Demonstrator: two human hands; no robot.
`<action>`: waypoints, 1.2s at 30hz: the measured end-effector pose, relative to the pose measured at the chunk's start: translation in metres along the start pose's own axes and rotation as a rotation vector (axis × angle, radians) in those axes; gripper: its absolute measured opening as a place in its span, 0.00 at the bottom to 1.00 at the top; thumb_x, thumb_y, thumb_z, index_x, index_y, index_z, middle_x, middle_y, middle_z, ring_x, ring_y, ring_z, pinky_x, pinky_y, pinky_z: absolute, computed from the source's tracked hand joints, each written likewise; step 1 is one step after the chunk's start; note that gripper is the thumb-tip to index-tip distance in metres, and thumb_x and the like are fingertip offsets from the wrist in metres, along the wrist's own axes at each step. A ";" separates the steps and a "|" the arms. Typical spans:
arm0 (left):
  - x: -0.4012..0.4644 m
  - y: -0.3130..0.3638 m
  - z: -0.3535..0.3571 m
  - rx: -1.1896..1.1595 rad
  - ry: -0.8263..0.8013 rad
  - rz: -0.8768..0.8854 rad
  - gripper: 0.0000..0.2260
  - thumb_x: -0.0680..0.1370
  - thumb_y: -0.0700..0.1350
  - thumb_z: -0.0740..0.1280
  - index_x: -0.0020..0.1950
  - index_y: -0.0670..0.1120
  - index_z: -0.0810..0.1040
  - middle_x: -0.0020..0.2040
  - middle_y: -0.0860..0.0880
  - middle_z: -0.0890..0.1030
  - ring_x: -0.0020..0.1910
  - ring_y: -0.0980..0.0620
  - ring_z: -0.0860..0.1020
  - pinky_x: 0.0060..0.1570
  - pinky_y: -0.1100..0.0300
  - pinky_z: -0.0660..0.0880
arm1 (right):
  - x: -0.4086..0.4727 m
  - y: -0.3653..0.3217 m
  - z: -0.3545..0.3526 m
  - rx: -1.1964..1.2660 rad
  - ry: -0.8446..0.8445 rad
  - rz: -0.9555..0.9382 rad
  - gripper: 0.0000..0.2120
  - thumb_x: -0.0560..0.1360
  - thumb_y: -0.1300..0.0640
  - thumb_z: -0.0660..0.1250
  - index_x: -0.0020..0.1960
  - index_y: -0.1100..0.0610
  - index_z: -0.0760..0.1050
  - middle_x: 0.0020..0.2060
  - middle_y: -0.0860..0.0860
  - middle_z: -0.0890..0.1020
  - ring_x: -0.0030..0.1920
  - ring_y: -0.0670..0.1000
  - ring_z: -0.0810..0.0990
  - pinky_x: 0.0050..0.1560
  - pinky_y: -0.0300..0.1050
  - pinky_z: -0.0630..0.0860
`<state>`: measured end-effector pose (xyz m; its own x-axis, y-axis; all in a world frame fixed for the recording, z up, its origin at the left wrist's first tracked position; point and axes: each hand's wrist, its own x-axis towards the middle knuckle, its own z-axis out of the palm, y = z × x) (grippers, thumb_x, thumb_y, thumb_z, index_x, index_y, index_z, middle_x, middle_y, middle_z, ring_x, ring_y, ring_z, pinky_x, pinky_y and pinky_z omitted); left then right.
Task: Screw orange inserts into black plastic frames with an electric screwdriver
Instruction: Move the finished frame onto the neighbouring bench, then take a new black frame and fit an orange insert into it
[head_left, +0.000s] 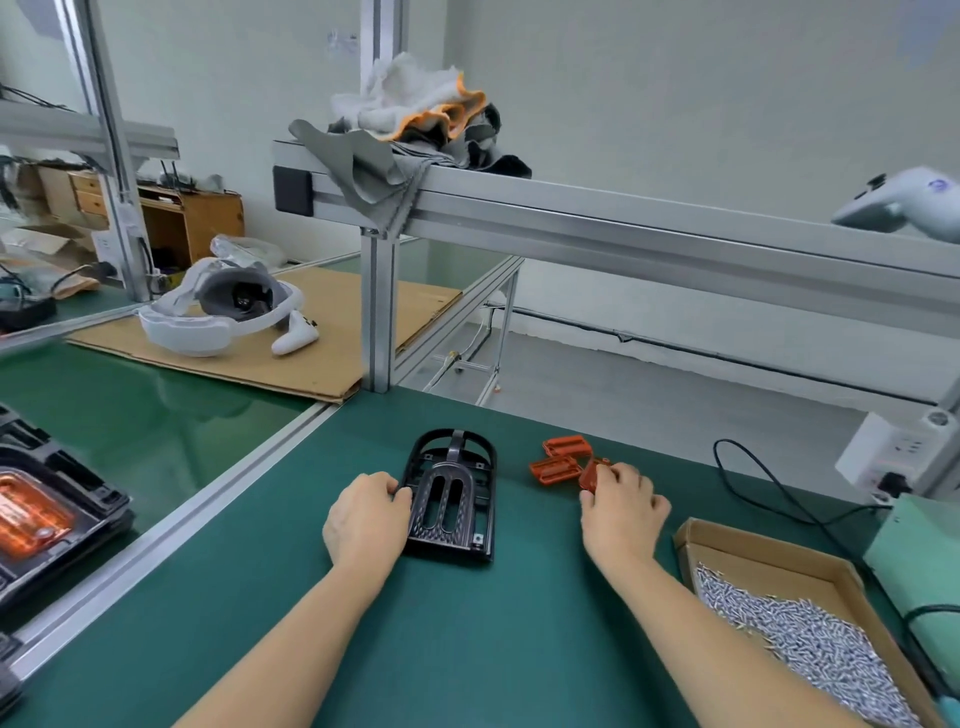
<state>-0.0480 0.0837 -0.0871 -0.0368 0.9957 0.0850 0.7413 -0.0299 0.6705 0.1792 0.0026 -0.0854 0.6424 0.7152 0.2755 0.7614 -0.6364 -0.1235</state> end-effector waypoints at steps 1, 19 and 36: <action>0.000 0.001 0.000 0.013 -0.002 0.004 0.09 0.77 0.47 0.62 0.43 0.46 0.79 0.38 0.49 0.80 0.37 0.46 0.74 0.35 0.59 0.66 | 0.004 0.003 0.002 -0.035 -0.014 -0.003 0.19 0.81 0.49 0.58 0.71 0.52 0.66 0.69 0.51 0.69 0.68 0.53 0.66 0.64 0.51 0.63; -0.008 0.014 -0.010 -0.138 0.149 0.070 0.08 0.81 0.46 0.60 0.49 0.47 0.77 0.35 0.51 0.74 0.37 0.47 0.71 0.39 0.57 0.65 | 0.008 0.013 0.002 0.170 0.076 -0.101 0.10 0.82 0.58 0.59 0.59 0.56 0.75 0.55 0.54 0.77 0.52 0.56 0.77 0.50 0.49 0.71; -0.088 0.070 0.002 -0.876 -0.421 0.043 0.23 0.76 0.36 0.59 0.61 0.60 0.77 0.43 0.43 0.77 0.37 0.46 0.68 0.36 0.54 0.67 | -0.102 0.076 -0.098 1.064 0.093 -0.099 0.10 0.79 0.60 0.65 0.49 0.44 0.77 0.42 0.41 0.80 0.42 0.36 0.75 0.43 0.26 0.68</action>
<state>0.0082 -0.0059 -0.0493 0.3481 0.9369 -0.0339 -0.0317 0.0479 0.9983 0.1636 -0.1470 -0.0295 0.5988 0.6963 0.3958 0.5232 0.0341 -0.8515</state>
